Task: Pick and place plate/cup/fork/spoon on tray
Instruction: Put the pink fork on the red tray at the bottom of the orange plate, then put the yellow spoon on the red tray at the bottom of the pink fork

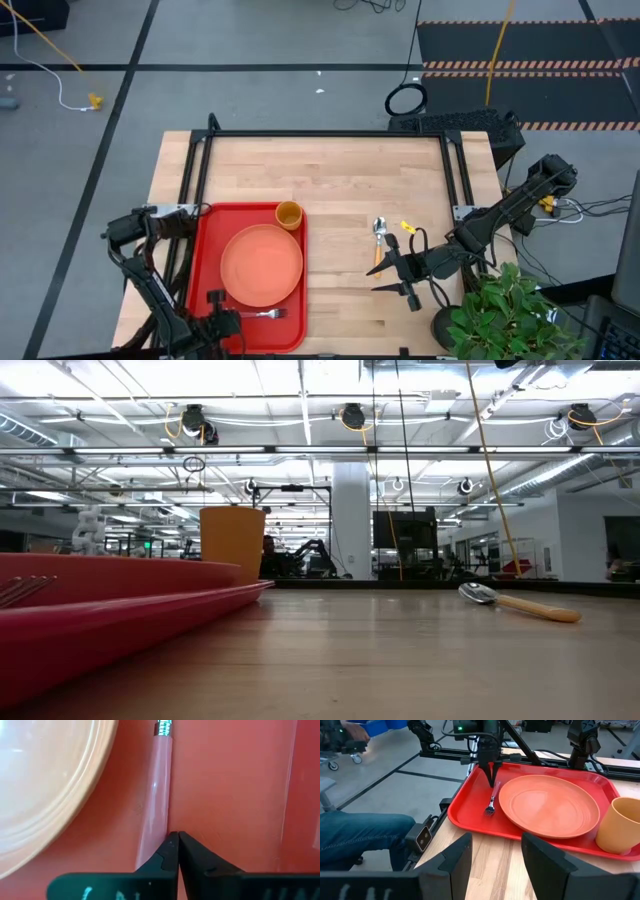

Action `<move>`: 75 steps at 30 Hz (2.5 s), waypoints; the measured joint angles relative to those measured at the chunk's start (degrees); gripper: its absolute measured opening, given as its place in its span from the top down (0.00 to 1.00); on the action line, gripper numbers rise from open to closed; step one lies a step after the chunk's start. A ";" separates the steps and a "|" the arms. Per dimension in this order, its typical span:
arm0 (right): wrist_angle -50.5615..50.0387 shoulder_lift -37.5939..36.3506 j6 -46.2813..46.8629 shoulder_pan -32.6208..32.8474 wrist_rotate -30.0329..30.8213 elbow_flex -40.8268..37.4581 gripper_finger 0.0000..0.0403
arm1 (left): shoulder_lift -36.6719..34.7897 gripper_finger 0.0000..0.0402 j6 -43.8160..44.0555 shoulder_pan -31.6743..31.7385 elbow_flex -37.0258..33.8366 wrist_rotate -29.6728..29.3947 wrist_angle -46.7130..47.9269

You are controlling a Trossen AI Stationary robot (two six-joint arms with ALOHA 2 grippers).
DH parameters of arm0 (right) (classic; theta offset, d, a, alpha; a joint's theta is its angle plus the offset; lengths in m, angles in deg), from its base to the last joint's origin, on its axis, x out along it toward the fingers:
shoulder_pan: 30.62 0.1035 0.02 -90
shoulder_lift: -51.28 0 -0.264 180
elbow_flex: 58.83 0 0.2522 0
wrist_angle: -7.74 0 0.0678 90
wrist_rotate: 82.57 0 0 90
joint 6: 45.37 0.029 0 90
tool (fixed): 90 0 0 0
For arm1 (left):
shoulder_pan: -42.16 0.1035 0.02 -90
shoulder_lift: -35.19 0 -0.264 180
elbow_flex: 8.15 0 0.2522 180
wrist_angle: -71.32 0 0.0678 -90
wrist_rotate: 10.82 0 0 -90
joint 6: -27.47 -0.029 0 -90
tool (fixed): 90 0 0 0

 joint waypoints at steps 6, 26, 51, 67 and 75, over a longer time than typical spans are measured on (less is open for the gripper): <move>0.00 0.00 -0.44 0.00 0.00 0.00 0.59 | 0.07 0.98 -1.00 0.27 -0.16 -1.55 0.43; -0.05 -0.02 -0.68 -1.64 0.17 -4.98 0.59 | 0.22 0.99 -2.85 0.75 -0.27 -3.65 4.18; -0.32 0.11 -16.20 -21.72 -12.52 -17.08 0.59 | -15.72 0.99 -18.30 11.53 5.42 -5.38 -5.31; -20.90 14.08 -33.83 -30.73 -26.84 -5.16 0.59 | -17.38 0.96 -46.27 21.60 5.44 -9.55 -9.81; -28.39 17.11 -43.21 -31.20 -26.93 -2.96 0.59 | -17.51 0.96 -47.97 22.83 5.44 -8.26 -8.63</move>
